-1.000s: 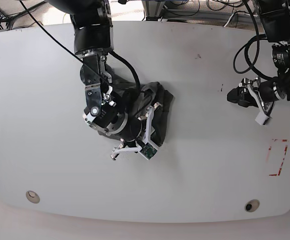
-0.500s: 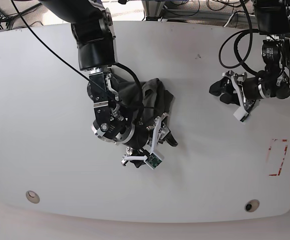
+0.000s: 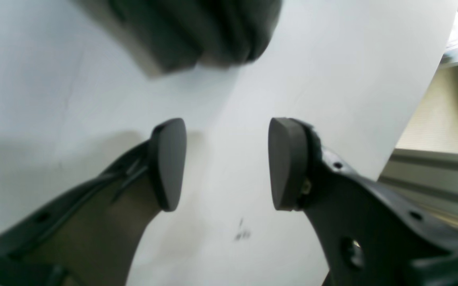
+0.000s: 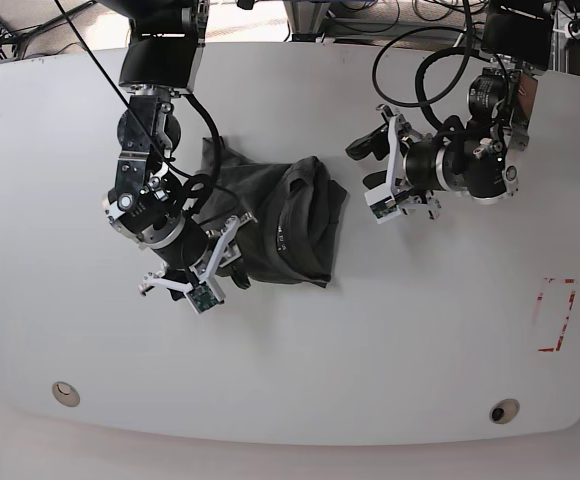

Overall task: Fold the T-shirt properly
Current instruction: 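Bring the left gripper back and grasp the shirt bundle's edge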

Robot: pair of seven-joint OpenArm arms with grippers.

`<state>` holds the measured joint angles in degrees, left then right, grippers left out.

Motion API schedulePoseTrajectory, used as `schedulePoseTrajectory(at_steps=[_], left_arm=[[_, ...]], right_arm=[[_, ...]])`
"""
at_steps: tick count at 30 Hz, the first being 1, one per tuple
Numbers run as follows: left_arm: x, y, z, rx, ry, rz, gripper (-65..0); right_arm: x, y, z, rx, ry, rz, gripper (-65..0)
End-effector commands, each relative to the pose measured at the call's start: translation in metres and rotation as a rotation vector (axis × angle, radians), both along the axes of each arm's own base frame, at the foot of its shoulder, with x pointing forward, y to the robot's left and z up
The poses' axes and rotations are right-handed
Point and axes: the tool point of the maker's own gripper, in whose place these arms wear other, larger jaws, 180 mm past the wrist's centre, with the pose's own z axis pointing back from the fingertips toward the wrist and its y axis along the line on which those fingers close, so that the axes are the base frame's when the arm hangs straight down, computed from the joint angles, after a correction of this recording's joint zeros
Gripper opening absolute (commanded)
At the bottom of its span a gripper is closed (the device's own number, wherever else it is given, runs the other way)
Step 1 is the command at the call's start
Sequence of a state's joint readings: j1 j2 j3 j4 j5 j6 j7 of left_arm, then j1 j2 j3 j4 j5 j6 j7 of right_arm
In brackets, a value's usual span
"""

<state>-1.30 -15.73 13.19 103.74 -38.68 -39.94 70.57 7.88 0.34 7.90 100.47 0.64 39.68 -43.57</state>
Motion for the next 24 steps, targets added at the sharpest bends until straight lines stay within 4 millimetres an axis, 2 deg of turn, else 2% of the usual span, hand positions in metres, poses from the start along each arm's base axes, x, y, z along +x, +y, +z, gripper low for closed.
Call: schedulePoseTrajectory(at_steps=[1,4,10,16,20,24], left_arm=[[0.005,-0.025,0.018,-0.039,-0.073,-0.028,-34.4],[0.004,-0.043,0.016,-0.029,-0.089,-0.043,-34.4],[0.001,-0.072,0.015,-0.006,-0.117,-0.073,-34.7],[0.003,-0.089,0.019,-0.011,-0.164,-0.086,-40.8],[0.002,-0.095,0.005,-0.017,-0.149,-0.092,-41.0],[0.002,-0.087,-0.023,0.033,-0.086,-0.079,-41.0]], right_arm=[[0.004,-0.003,0.015,0.039,-0.052,-0.008,-54.2],[0.002,-0.008,-0.001,0.044,-0.008,-0.023,-59.8],[0.004,-0.018,-0.026,0.037,0.056,-0.026,-60.1],[0.009,-0.016,-0.044,0.087,0.081,-0.024,-60.2],[0.008,-0.019,-0.059,0.109,0.107,-0.027,-60.2],[0.005,-0.02,-0.073,0.136,0.127,-0.032,-60.4]])
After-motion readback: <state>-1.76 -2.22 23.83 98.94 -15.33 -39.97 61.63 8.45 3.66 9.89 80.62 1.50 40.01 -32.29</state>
